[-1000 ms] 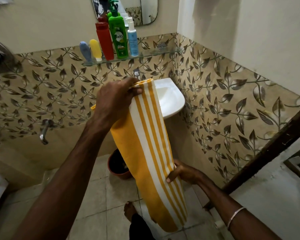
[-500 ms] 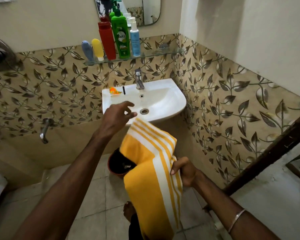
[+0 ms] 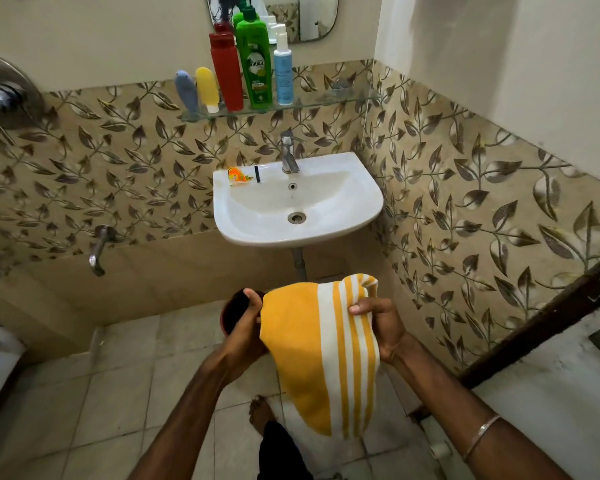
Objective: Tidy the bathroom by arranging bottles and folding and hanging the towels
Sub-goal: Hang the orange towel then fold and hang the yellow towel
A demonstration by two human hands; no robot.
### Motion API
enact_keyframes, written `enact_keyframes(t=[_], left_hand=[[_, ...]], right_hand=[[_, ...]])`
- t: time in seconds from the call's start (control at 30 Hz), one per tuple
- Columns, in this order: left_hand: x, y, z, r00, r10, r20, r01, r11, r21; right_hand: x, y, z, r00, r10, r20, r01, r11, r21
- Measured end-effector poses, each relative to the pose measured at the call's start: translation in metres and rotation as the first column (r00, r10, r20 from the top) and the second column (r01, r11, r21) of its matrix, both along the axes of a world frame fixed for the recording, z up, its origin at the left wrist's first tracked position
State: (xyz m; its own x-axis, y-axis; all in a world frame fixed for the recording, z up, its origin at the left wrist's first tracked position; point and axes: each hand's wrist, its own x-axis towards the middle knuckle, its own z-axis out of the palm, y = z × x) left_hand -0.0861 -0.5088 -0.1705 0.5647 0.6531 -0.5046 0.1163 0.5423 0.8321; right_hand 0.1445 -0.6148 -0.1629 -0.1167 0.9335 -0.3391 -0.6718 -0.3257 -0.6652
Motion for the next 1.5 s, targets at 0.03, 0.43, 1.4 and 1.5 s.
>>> enact_keyframes(t=[0.03, 0.43, 1.4, 1.5], left_hand=[[0.001, -0.003, 0.001, 0.998, 0.002, 0.055, -0.002, 1.0, 0.012], [0.013, -0.013, 0.022, 0.998, 0.051, -0.023, -0.044, 0.974, 0.223], [0.038, -0.005, 0.04, 0.823, 0.261, -0.504, 0.291, 0.568, 0.77], [0.035, -0.001, 0.044, 0.821, 0.31, -0.479, 0.285, 0.504, 0.815]], right_hand=[[0.0, 0.0, 0.001, 1.0, -0.002, -0.007, 0.002, 1.0, -0.006], [0.011, 0.004, 0.025, 0.982, -0.047, 0.185, 0.087, 0.973, -0.213], [0.003, 0.021, 0.022, -0.284, -0.115, 0.952, -0.011, 0.993, 0.117], [0.01, 0.02, 0.023, -0.241, -0.117, 0.964, 0.004, 0.993, 0.121]])
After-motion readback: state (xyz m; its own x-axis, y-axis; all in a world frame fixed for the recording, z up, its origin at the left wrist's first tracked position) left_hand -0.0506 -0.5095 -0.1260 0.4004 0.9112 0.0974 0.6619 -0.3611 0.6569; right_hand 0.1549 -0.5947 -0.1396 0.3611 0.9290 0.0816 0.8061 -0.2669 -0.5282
